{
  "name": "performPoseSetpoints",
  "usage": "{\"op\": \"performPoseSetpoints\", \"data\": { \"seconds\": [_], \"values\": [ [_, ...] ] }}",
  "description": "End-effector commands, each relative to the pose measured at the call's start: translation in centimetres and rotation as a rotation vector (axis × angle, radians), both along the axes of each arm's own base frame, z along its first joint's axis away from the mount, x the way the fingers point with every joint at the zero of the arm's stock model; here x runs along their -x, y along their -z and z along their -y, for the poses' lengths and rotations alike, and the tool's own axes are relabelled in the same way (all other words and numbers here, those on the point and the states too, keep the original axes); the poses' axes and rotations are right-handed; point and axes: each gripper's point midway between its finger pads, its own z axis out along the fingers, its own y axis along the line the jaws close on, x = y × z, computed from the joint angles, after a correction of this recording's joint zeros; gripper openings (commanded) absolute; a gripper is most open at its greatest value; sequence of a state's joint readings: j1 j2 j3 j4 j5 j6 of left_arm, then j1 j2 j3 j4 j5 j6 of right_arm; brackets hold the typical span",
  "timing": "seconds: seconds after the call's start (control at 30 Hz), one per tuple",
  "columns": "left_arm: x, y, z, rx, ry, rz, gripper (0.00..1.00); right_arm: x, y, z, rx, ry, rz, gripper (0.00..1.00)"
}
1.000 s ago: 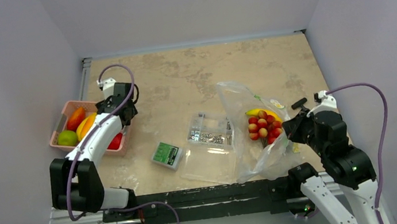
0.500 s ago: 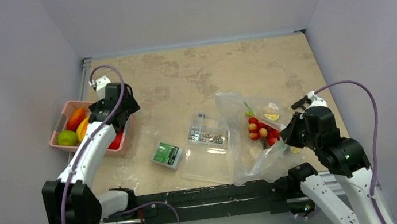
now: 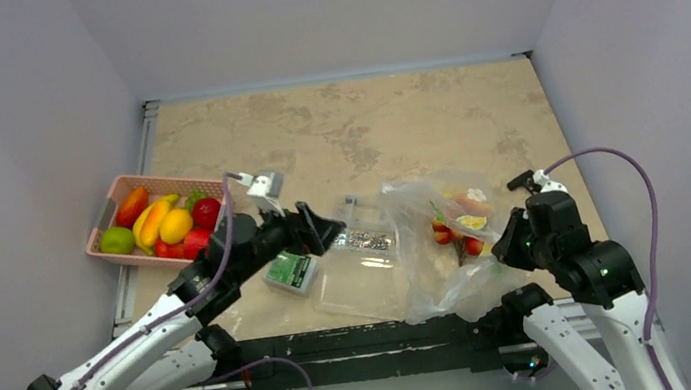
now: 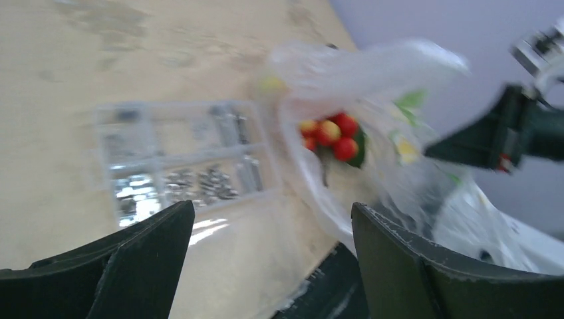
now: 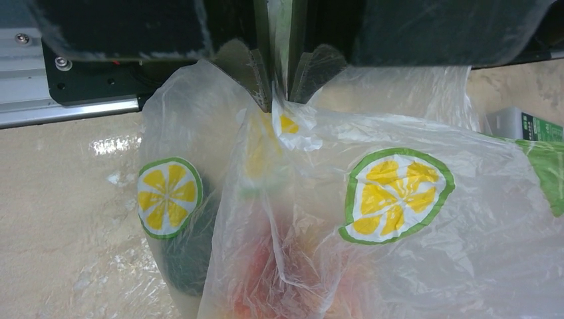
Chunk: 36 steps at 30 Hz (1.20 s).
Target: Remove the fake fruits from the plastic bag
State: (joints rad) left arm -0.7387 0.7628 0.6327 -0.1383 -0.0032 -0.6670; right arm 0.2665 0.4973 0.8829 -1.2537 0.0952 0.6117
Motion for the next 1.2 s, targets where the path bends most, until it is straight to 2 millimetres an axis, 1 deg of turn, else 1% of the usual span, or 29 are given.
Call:
{"op": "performPoseSetpoints", "data": {
  "seconds": [0.0,0.07,0.13,0.2,0.3,0.37,0.4,0.47,0.53,0.57,0.63,0.67,0.7,0.73,0.8,0.87,0.9,0.93,1.0,1.03,1.07,1.1,1.13,1.17],
  "values": [
    [5.6,-6.0,7.9,0.185,0.282,0.186,0.87,-0.7,-1.2,0.0,0.001,0.005,0.024,0.13],
    [7.4,-6.3,10.8,0.165,0.346,0.228,0.85,-1.0,-1.7,-0.2,-0.008,0.001,0.042,0.13],
    [9.5,-6.0,13.8,0.131,0.430,0.247,0.84,-1.4,-2.1,-0.3,-0.014,0.000,0.059,0.13],
    [11.5,-5.1,16.6,0.097,0.500,0.243,0.83,-1.8,-2.6,-0.3,-0.016,0.006,0.076,0.12],
    [14.7,-3.9,20.6,0.093,0.614,0.268,0.81,-2.4,-3.6,-0.6,-0.038,0.023,0.111,0.11],
    [16.7,-2.4,23.0,0.065,0.680,0.294,0.81,-2.9,-4.4,-0.7,-0.056,0.034,0.139,0.11],
    [17.3,-1.4,24.1,0.042,0.703,0.287,0.81,-3.0,-4.7,-0.7,-0.061,0.043,0.150,0.11],
    [18.4,0.9,25.9,0.005,0.734,0.262,0.77,-3.3,-5.2,-0.6,-0.067,0.061,0.167,0.09],
    [19.4,3.6,27.2,-0.035,0.774,0.230,0.73,-3.5,-5.6,-0.5,-0.068,0.077,0.176,0.07],
    [19.5,5.1,27.4,-0.057,0.780,0.224,0.73,-3.5,-5.6,-0.3,-0.067,0.086,0.176,0.04],
    [19.4,8.2,27.4,-0.103,0.774,0.200,0.73,-3.4,-5.5,-0.1,-0.063,0.100,0.173,0.00],
    [19.0,9.9,27.2,-0.144,0.760,0.192,0.73,-3.3,-5.3,-0.1,-0.063,0.101,0.169,0.00],
    [18.7,11.0,26.9,-0.179,0.752,0.189,0.73,-3.2,-5.0,-0.1,-0.061,0.102,0.161,0.00],
    [18.5,11.9,26.7,-0.204,0.750,0.192,0.73,-3.1,-4.7,-0.2,-0.063,0.099,0.150,0.00],
    [18.4,12.7,26.4,-0.225,0.746,0.193,0.74,-2.9,-4.0,-0.3,-0.065,0.092,0.128,0.00],
    [18.4,12.5,26.1,-0.222,0.746,0.200,0.76,-2.6,-3.5,-0.8,-0.072,0.059,0.106,0.00],
    [18.3,12.3,25.9,-0.218,0.745,0.203,0.77,-2.6,-3.3,-1.1,-0.074,0.029,0.098,0.04],
    [18.4,11.9,25.8,-0.208,0.746,0.211,0.79,-2.4,-3.1,-1.3,-0.074,0.009,0.087,0.16],
    [18.5,11.1,25.4,-0.190,0.756,0.227,0.83,-2.4,-2.8,-1.5,-0.056,-0.034,0.080,0.55],
    [18.6,10.6,25.4,-0.178,0.764,0.236,0.86,-2.3,-2.4,-2.0,-0.067,-0.070,0.062,0.73],
    [18.7,10.2,25.3,-0.170,0.768,0.240,0.88,-2.0,-1.7,-2.5,-0.076,-0.098,0.026,0.85],
    [18.8,9.8,25.2,-0.162,0.774,0.245,0.90,-1.8,-1.2,-2.8,-0.084,-0.114,-0.005,0.93],
    [18.8,9.4,25.2,-0.152,0.780,0.248,0.91,-1.7,-0.7,-3.1,-0.093,-0.124,-0.027,0.98],
    [18.9,8.9,25.2,-0.139,0.787,0.250,0.92,-1.9,-0.3,-3.3,-0.098,-0.123,-0.034,0.99]
  ]
}}
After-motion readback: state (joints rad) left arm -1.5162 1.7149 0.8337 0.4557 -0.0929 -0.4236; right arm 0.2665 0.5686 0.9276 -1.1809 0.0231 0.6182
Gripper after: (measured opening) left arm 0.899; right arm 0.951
